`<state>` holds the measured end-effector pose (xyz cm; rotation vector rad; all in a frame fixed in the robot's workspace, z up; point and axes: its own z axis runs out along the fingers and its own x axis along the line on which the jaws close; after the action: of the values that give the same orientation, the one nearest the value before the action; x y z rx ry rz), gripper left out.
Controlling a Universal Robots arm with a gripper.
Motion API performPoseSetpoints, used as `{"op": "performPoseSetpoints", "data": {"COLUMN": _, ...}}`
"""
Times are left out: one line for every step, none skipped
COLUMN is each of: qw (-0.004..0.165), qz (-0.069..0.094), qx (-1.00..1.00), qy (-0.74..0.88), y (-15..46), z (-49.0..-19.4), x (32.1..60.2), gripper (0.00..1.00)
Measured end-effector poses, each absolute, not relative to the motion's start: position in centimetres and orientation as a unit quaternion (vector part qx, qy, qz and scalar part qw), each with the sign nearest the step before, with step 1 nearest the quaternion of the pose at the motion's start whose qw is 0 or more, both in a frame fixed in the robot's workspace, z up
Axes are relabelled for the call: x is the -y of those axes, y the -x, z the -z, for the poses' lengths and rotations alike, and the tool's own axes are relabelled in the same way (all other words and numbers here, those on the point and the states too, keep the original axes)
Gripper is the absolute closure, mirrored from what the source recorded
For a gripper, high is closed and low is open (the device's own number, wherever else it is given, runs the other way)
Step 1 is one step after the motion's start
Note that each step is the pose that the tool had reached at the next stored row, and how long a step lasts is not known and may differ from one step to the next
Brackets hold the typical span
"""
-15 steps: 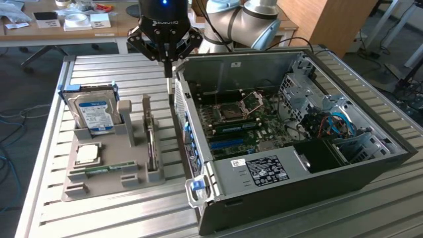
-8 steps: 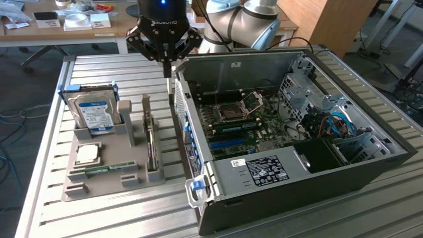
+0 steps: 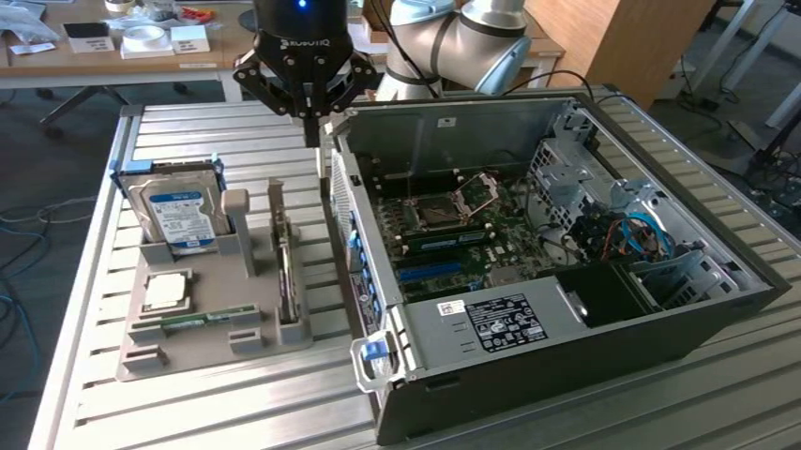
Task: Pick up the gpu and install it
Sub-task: 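Reach for the gpu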
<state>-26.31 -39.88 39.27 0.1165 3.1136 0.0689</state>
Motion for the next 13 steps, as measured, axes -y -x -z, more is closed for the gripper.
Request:
{"op": "performPoseSetpoints", "data": {"qw": 0.012, "qz": -0.022, "qx": -0.999, "qy": -0.037, "y": 26.31, "z": -39.27, "x": 39.88, "gripper": 0.89}}
{"op": "performPoseSetpoints", "data": {"qw": 0.012, "qz": -0.022, "qx": -0.999, "qy": -0.037, "y": 26.31, "z": -39.27, "x": 39.88, "gripper": 0.89}}
{"op": "performPoseSetpoints", "data": {"qw": 0.012, "qz": -0.022, "qx": -0.999, "qy": -0.037, "y": 26.32, "z": -39.27, "x": 39.88, "gripper": 0.89}}
{"op": "performPoseSetpoints", "data": {"qw": 0.012, "qz": -0.022, "qx": -0.999, "qy": -0.038, "y": 26.39, "z": -39.27, "x": 39.87, "gripper": 0.89}}
{"op": "performPoseSetpoints", "data": {"qw": 0.012, "qz": -0.022, "qx": -0.999, "qy": -0.038, "y": 26.46, "z": -39.27, "x": 39.87, "gripper": 0.89}}
{"op": "performPoseSetpoints", "data": {"qw": 0.012, "qz": -0.022, "qx": -0.999, "qy": -0.037, "y": 26.52, "z": -39.27, "x": 39.88, "gripper": 0.89}}
{"op": "performPoseSetpoints", "data": {"qw": 0.012, "qz": -0.022, "qx": -0.999, "qy": -0.037, "y": 26.58, "z": -39.27, "x": 39.88, "gripper": 0.89}}
{"op": "performPoseSetpoints", "data": {"qw": 0.013, "qz": -0.022, "qx": -0.999, "qy": -0.037, "y": 26.59, "z": -39.26, "x": 39.88, "gripper": 0.89}}
{"op": "performPoseSetpoints", "data": {"qw": 0.012, "qz": -0.022, "qx": -0.999, "qy": -0.037, "y": 26.59, "z": -39.26, "x": 39.88, "gripper": 0.89}}
{"op": "performPoseSetpoints", "data": {"qw": 0.012, "qz": -0.022, "qx": -0.999, "qy": -0.037, "y": 26.59, "z": -39.26, "x": 39.88, "gripper": 0.89}}
{"op": "performPoseSetpoints", "data": {"qw": 0.012, "qz": -0.022, "qx": -0.999, "qy": -0.037, "y": 26.60, "z": -39.27, "x": 39.88, "gripper": 0.89}}
{"op": "performPoseSetpoints", "data": {"qw": 0.012, "qz": -0.022, "qx": -0.999, "qy": -0.037, "y": 26.62, "z": -39.27, "x": 39.88, "gripper": 0.89}}
{"op": "performPoseSetpoints", "data": {"qw": 0.012, "qz": -0.022, "qx": -0.999, "qy": -0.038, "y": 26.70, "z": -39.27, "x": 39.87, "gripper": 0.89}}
